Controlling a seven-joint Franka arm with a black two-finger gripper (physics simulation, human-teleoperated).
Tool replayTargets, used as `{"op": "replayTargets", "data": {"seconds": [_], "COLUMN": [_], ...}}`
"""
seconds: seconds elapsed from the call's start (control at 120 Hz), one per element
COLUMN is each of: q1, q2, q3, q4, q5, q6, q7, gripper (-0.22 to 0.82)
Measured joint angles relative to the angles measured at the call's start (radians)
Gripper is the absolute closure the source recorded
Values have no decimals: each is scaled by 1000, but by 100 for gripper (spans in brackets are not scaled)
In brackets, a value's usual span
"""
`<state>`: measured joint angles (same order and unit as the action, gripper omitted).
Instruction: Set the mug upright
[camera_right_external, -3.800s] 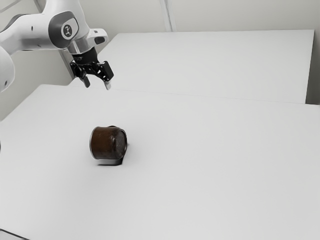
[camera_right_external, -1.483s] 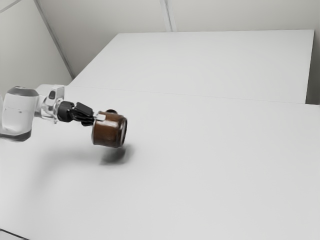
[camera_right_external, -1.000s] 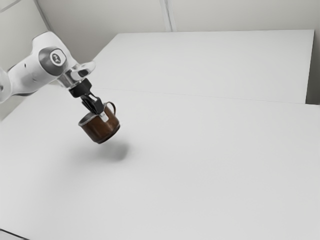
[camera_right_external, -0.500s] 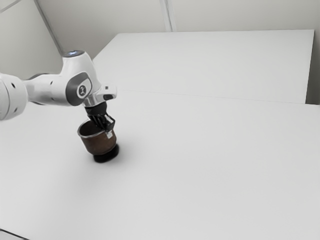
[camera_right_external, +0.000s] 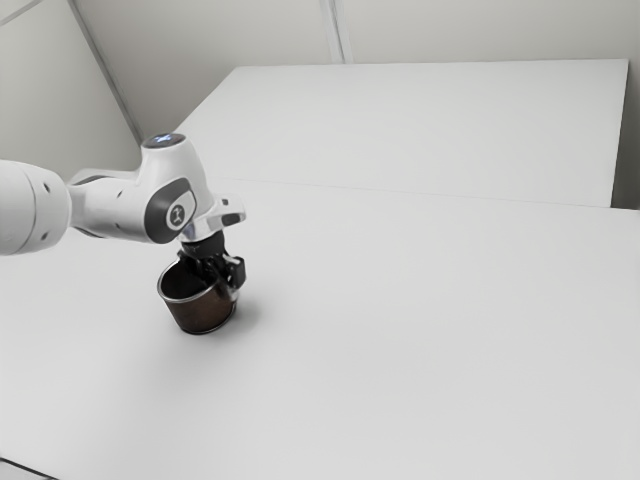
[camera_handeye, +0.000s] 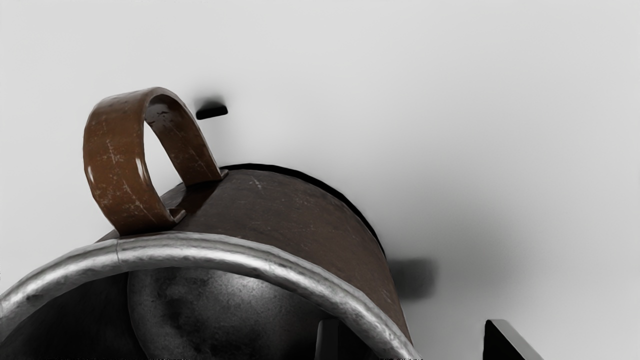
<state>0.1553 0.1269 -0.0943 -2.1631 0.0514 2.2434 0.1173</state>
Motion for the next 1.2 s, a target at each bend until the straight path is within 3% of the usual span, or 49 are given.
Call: {"op": "replayTargets", "data": {"seconds": [0.158, 0.258, 0.55, 0.675, 0.9, 1.2], "q1": [-2, -6, -8, -15, -26, -21], "q2": [-61, -67, 39, 47, 41, 35], "q3": [-2, -2, 8, 18, 21, 21], "q4": [22, 120, 565, 683, 765, 767], "q5": [-4, -14, -50, -54, -54, -55], "q6": [-21, -84, -365, -463, -582, -635], "q7": [-34, -50, -53, -48, -44, -37], "gripper": [16, 10, 3, 1, 1, 0]}}
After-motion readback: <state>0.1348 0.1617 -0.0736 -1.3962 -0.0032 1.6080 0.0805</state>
